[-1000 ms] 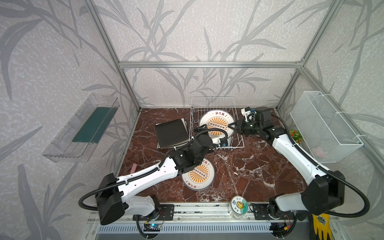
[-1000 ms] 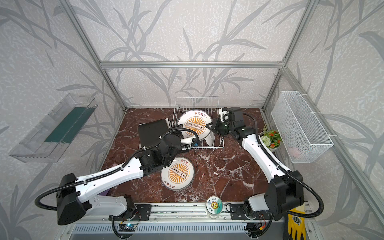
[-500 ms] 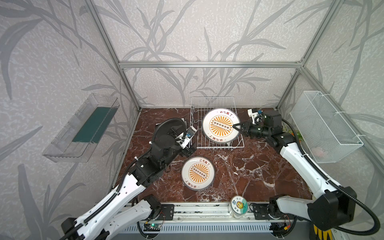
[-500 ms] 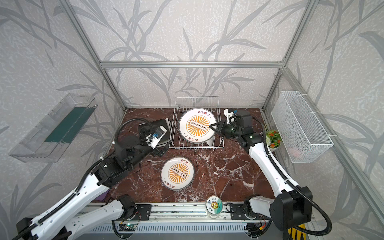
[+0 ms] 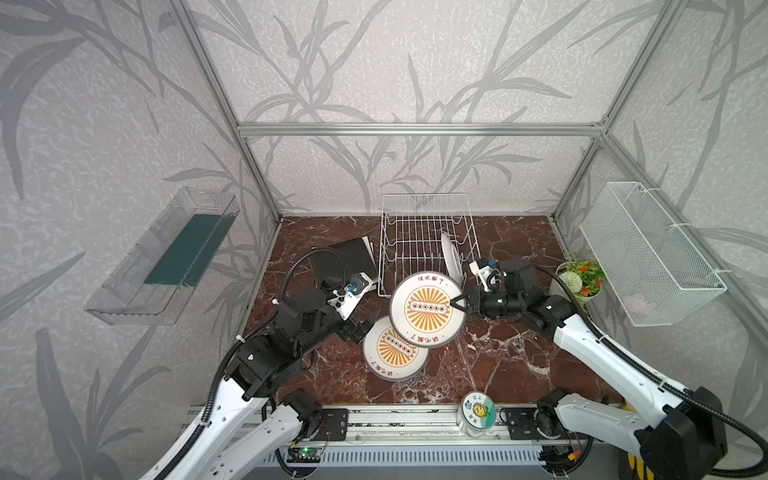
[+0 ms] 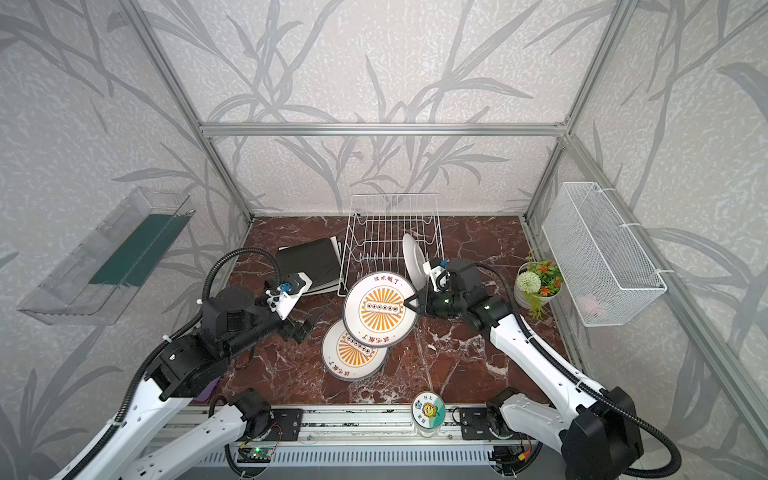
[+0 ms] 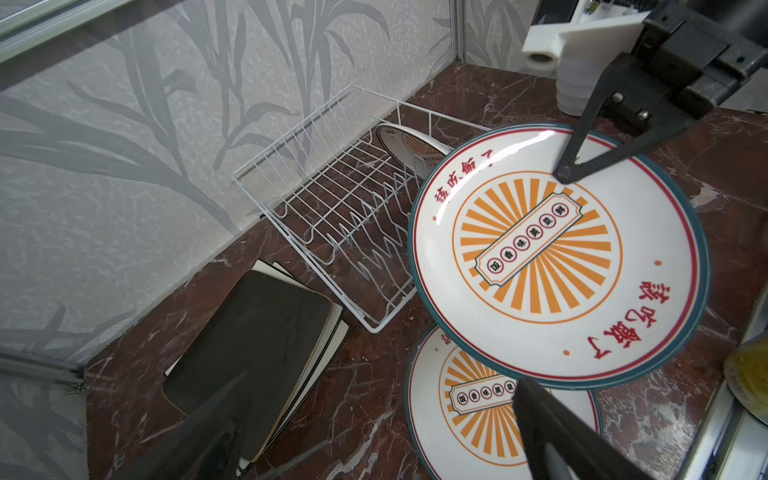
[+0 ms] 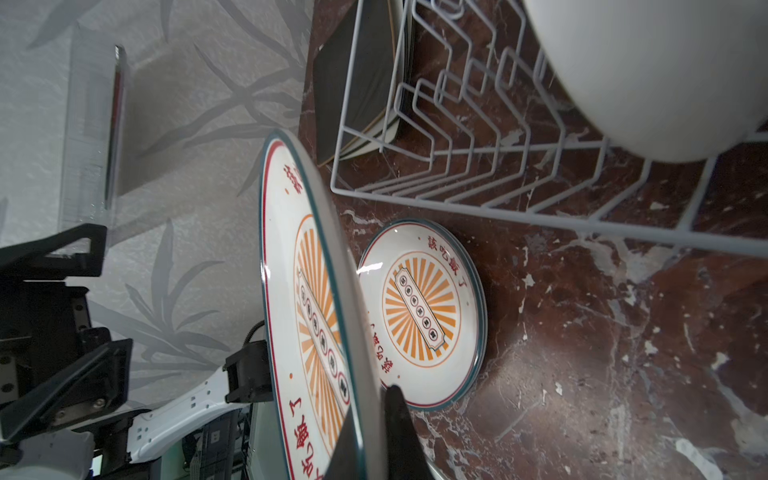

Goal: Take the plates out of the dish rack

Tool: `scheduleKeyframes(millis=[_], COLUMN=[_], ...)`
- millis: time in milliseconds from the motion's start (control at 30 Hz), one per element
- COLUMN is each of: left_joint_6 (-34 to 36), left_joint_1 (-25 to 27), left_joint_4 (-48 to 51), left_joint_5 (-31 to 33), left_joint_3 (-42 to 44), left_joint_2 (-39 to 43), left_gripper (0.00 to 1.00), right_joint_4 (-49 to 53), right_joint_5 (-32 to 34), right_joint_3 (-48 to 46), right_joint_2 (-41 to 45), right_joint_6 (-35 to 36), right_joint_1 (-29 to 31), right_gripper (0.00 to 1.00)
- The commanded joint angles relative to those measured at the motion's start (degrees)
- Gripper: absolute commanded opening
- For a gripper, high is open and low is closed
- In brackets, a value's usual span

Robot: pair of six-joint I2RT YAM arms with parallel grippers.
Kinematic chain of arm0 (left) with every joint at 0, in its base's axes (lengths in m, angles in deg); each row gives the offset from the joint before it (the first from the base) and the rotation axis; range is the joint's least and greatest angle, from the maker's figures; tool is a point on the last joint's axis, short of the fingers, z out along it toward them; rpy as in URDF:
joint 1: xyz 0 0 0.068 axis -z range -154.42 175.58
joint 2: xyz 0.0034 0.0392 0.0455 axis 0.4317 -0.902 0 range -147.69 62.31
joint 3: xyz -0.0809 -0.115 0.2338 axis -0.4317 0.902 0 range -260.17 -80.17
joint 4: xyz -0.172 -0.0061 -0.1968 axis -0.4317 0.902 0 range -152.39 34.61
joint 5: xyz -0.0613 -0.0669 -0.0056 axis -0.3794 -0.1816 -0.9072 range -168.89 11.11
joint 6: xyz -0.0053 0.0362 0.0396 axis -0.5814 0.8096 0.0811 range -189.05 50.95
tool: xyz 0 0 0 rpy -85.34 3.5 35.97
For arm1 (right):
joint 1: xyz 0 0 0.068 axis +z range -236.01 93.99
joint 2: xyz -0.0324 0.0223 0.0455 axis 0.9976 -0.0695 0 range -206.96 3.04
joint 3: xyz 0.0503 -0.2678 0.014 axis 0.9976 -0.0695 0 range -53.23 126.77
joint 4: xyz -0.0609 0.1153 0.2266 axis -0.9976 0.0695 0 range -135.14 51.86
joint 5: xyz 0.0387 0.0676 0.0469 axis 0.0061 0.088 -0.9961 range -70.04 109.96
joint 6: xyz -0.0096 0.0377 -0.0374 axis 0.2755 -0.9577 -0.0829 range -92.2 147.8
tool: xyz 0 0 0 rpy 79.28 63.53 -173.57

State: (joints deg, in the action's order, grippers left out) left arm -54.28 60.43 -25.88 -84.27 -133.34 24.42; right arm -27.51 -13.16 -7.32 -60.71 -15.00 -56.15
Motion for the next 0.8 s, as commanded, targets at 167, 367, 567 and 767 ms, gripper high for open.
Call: scheduleKeyframes(millis=[167, 367, 567, 767], left_joint_6=[-3.4, -4.5, -5.2, -5.9], left_joint_1=[-0.7, -1.2, -2.6, -3.9], left_joint_4=[3.6, 1.8, -0.8, -1.7], left_joint_5=[-4.2, -4.1, -3.8, -5.5], left_joint_3=[1.2, 3.5, 5.8, 6.9], left_joint_2=[1.7, 1.4, 1.7, 1.7], left_gripper=[0.99, 0.99, 0.99, 0.99], right_joint_4=[-9.9, -17.0, -22.5, -27.0], right_joint_5=[3.7, 7.1, 8.4, 9.0], right_joint_3=[-4.1, -5.8, -6.6, -7.2], right_joint_2=[-4.3, -9.9, -15.0, -19.0], right_joint_6=[-4.2, -8.4, -11.1, -13.6], right_joint_1=[6.3, 10.6, 12.8, 14.1], right_gripper=[0.00, 0.00, 0.00, 0.00])
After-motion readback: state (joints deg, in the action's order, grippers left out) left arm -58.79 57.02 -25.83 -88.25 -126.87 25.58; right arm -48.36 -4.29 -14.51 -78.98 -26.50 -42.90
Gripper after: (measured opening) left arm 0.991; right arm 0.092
